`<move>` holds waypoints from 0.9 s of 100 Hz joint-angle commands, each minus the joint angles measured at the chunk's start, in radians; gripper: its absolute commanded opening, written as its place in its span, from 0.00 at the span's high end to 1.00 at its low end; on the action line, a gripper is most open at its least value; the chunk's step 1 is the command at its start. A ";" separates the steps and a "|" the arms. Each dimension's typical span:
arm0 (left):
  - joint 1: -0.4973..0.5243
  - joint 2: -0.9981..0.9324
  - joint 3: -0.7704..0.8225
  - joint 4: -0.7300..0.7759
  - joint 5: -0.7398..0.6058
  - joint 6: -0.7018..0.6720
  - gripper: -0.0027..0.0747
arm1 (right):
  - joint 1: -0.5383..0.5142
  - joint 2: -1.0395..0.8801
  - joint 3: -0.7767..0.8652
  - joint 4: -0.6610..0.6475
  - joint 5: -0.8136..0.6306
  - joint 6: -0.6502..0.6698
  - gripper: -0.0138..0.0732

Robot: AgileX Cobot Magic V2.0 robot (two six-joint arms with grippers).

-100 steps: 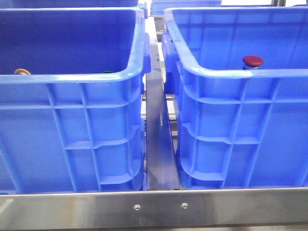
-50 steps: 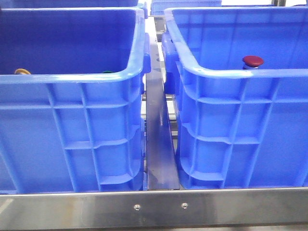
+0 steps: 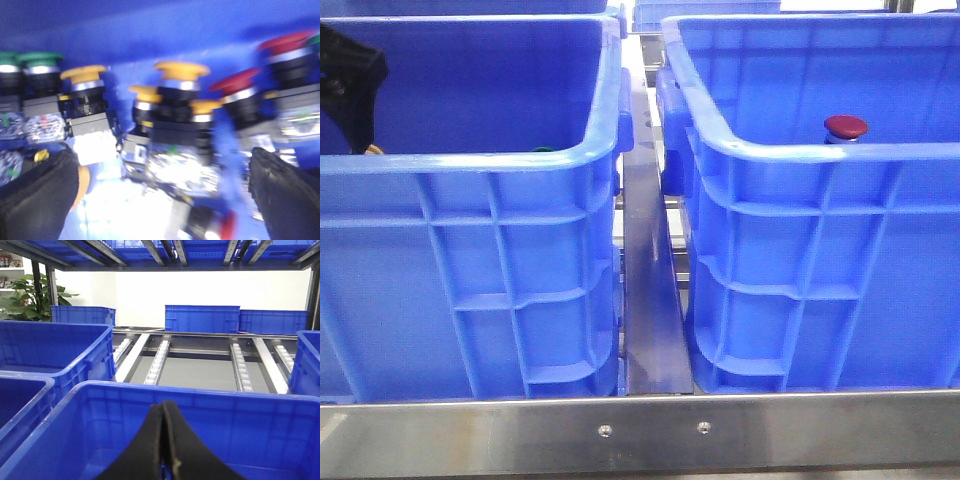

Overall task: Pick red and yellow buttons and place in box
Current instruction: 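Grasp a yellow-capped button in the button bin with the left gripper and lift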

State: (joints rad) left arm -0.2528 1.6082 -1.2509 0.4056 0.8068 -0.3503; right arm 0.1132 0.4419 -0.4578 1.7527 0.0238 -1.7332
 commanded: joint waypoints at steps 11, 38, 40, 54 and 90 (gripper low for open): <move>0.018 0.006 -0.032 -0.020 -0.077 0.065 0.14 | 0.003 0.004 -0.025 0.004 0.019 0.000 0.92; 0.018 0.064 -0.032 -0.020 -0.117 0.065 0.14 | 0.003 0.004 -0.024 0.004 0.018 0.000 0.92; 0.018 0.069 -0.032 -0.020 -0.117 0.065 0.14 | 0.003 0.004 -0.024 0.004 0.018 0.000 0.92; 0.018 0.101 -0.032 -0.020 -0.119 0.065 0.14 | 0.003 0.004 -0.024 0.004 0.018 0.000 0.92; 0.018 0.109 -0.032 -0.020 -0.115 0.065 0.29 | 0.003 0.004 -0.024 0.004 0.018 0.000 0.92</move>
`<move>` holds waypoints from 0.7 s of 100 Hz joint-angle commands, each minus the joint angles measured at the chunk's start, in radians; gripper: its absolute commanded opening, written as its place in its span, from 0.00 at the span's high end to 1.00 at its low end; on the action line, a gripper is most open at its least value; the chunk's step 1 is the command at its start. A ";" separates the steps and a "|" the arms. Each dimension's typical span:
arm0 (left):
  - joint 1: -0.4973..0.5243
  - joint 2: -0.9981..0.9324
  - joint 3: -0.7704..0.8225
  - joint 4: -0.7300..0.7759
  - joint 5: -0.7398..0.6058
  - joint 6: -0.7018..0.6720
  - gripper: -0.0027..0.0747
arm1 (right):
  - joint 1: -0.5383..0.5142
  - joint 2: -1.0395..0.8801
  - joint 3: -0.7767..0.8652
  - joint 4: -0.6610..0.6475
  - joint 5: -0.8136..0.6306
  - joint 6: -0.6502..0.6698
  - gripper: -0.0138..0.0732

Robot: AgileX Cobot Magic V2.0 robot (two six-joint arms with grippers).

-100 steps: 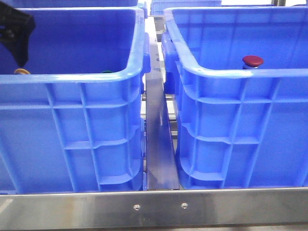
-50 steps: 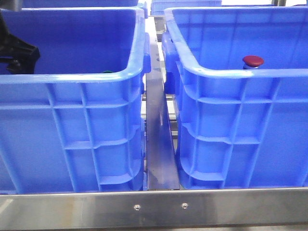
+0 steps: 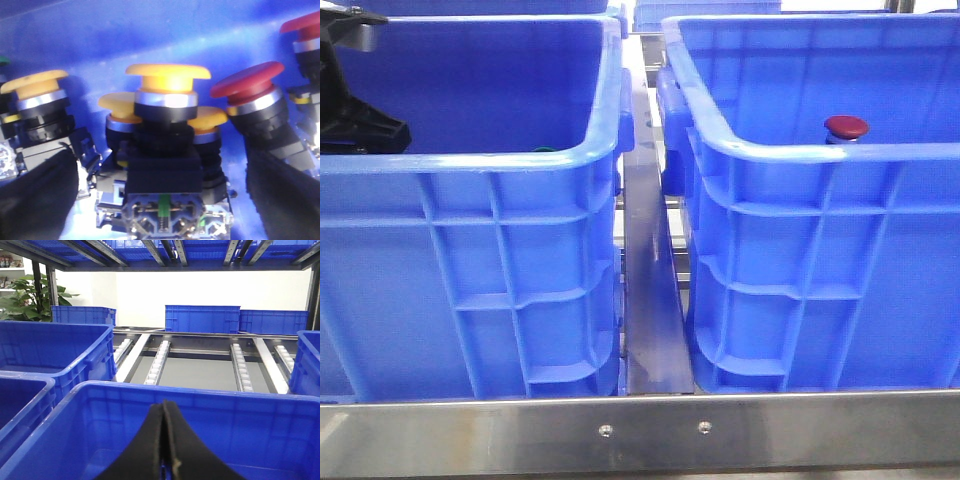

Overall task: Pick red and yellow buttons and place in box
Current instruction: 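Grasp a yellow-capped button in the button bin with the left gripper and lift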

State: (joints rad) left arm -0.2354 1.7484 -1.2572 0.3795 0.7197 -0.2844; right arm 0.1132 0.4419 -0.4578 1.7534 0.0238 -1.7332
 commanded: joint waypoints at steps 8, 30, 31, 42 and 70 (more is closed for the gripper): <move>0.001 -0.034 -0.026 0.006 -0.021 -0.001 0.46 | 0.003 0.004 -0.024 0.004 0.018 0.000 0.92; 0.001 -0.062 -0.026 0.006 -0.021 -0.001 0.97 | 0.003 0.004 -0.024 0.004 0.018 0.000 0.92; 0.001 -0.066 -0.026 0.006 -0.021 -0.001 0.99 | 0.003 0.004 -0.024 0.004 0.018 0.000 0.92; 0.001 -0.111 -0.026 -0.002 -0.017 -0.001 0.99 | 0.003 0.004 -0.024 0.004 0.018 0.000 0.92; -0.038 -0.299 -0.022 -0.035 0.019 0.001 0.99 | 0.003 0.004 -0.024 0.004 0.018 0.000 0.92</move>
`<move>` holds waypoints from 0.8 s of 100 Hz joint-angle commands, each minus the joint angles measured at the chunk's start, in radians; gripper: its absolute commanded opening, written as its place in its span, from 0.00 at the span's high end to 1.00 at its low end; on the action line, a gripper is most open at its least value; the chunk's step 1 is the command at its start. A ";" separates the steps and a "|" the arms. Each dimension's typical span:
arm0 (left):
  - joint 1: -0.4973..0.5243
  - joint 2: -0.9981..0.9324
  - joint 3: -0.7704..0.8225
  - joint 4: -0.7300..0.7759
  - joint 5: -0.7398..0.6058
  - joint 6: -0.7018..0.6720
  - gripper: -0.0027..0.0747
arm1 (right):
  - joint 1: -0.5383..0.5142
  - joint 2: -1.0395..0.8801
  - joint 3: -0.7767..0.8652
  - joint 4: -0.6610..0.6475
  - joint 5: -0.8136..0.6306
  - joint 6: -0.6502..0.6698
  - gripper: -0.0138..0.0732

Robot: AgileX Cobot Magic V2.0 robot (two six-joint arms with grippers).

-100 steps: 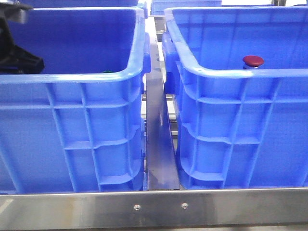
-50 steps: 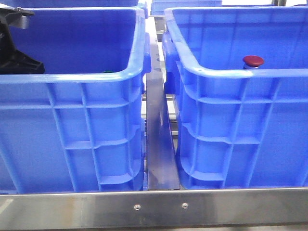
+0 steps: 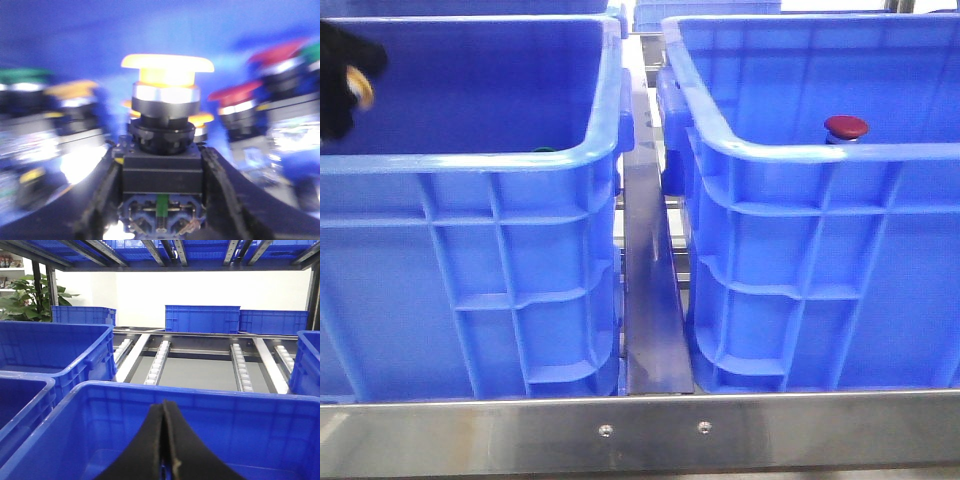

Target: Pick red and yellow buttons and place in box

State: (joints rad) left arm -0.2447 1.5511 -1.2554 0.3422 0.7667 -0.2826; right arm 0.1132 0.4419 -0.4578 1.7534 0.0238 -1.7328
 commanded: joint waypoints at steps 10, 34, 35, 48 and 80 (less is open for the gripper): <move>-0.098 -0.181 -0.016 0.003 -0.026 0.001 0.99 | 0.003 0.004 -0.024 0.004 0.018 0.000 0.92; -0.335 -0.329 -0.014 0.003 -0.040 0.001 0.99 | 0.003 0.004 -0.024 0.004 0.018 0.000 0.92; -0.343 -0.334 -0.014 0.003 -0.040 0.001 0.99 | 0.003 0.004 -0.024 0.004 0.018 0.000 0.92; -0.492 -0.360 -0.014 0.007 -0.051 0.001 0.99 | 0.003 0.004 -0.024 0.004 0.018 0.000 0.92; -0.766 -0.361 -0.014 0.009 -0.087 0.001 0.99 | 0.003 0.004 -0.024 0.004 0.019 0.000 0.91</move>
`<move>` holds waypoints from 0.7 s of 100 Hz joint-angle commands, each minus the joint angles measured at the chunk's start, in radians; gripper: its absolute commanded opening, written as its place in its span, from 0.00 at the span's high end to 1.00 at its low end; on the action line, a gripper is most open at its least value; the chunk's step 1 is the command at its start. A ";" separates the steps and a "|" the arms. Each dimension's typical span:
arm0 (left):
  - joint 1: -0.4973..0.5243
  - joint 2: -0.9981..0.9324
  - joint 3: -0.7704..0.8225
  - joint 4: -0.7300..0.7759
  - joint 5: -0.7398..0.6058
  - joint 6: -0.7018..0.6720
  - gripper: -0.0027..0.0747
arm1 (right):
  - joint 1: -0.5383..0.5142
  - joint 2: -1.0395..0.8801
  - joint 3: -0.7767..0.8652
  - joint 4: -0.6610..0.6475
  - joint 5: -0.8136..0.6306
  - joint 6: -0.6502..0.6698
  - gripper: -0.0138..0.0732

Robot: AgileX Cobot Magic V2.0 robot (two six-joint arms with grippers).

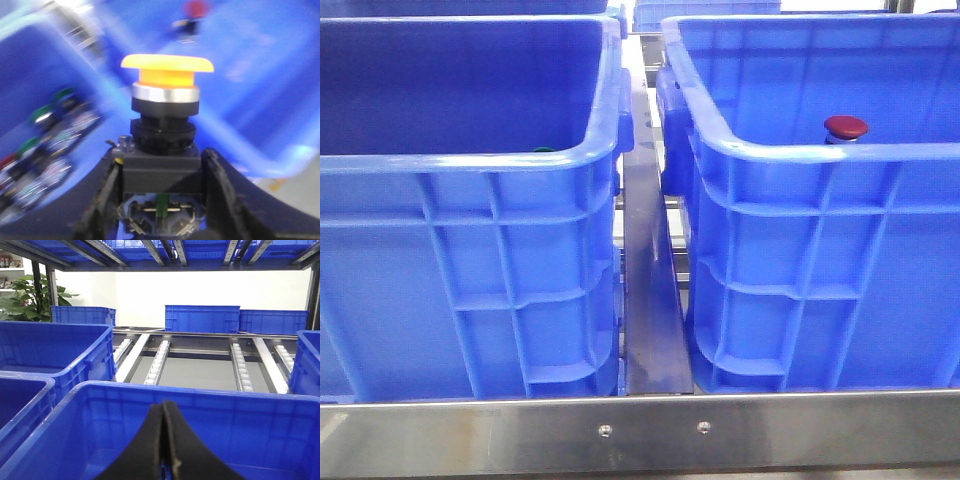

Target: Pick red and yellow buttons and place in box

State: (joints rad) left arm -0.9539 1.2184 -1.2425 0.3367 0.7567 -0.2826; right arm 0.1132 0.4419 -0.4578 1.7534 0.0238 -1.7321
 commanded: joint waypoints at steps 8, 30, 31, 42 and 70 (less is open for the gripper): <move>-0.093 -0.029 -0.027 0.014 -0.077 0.001 0.99 | 0.003 0.004 -0.024 0.004 0.020 -0.001 0.85; -0.130 -0.029 -0.027 0.013 -0.079 0.001 0.99 | 0.003 0.004 -0.024 0.007 0.069 -0.001 0.40; -0.130 -0.029 -0.027 0.012 -0.081 0.001 0.99 | 0.003 0.004 -0.024 0.007 0.072 -0.001 0.36; -0.130 -0.029 -0.027 0.012 -0.083 0.001 0.99 | 0.003 0.004 -0.024 0.056 0.137 -0.001 0.18; -0.130 -0.029 -0.027 0.012 -0.083 0.001 0.99 | 0.003 0.076 -0.043 0.169 0.380 0.205 0.17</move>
State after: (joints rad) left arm -1.0766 1.2184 -1.2425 0.3367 0.7475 -0.2826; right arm 0.1132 0.4698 -0.4599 1.8070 0.2926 -1.6417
